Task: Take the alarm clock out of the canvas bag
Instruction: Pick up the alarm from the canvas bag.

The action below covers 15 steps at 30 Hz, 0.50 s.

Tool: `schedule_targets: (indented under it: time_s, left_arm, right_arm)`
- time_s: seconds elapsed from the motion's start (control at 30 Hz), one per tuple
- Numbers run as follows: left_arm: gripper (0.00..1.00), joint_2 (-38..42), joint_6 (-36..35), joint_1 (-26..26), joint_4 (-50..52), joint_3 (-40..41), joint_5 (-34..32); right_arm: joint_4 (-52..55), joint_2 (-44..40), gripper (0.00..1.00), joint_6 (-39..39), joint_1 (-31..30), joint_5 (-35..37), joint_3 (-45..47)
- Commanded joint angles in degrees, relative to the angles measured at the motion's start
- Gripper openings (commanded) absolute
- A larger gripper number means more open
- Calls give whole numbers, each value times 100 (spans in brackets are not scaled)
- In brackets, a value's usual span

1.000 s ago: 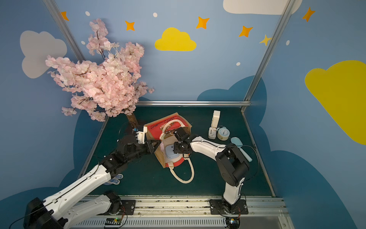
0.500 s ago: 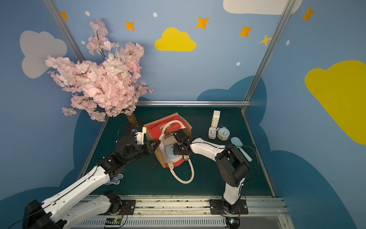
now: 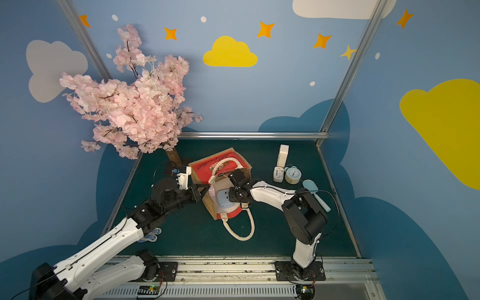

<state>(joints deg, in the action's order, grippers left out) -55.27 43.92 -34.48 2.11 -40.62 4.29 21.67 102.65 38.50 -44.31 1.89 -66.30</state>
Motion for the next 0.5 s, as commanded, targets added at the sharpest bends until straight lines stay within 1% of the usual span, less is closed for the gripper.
schedule_targets:
  time_s: [0.0,0.13,0.27,0.4,0.47]
  left_arm:
    - [24,51,-57,37,63,72,-60]
    - [24,30,-56,36,53,54,-51]
    - [24,16,-75,38,65,24,-51]
    - [24,23,-77,38,79,27,-52]
    - [24,24,-77,38,79,23,-59]
  right_arm:
    - [70,153,44,-84,31,109,-153]
    - [92,281,43,-123,30,110,-263]
    - [102,439,34,-115,33,31,-339]
    - [-35,466,30,-108,32,-72,-267]
    - [-74,475,26,-89,37,-133,-236]
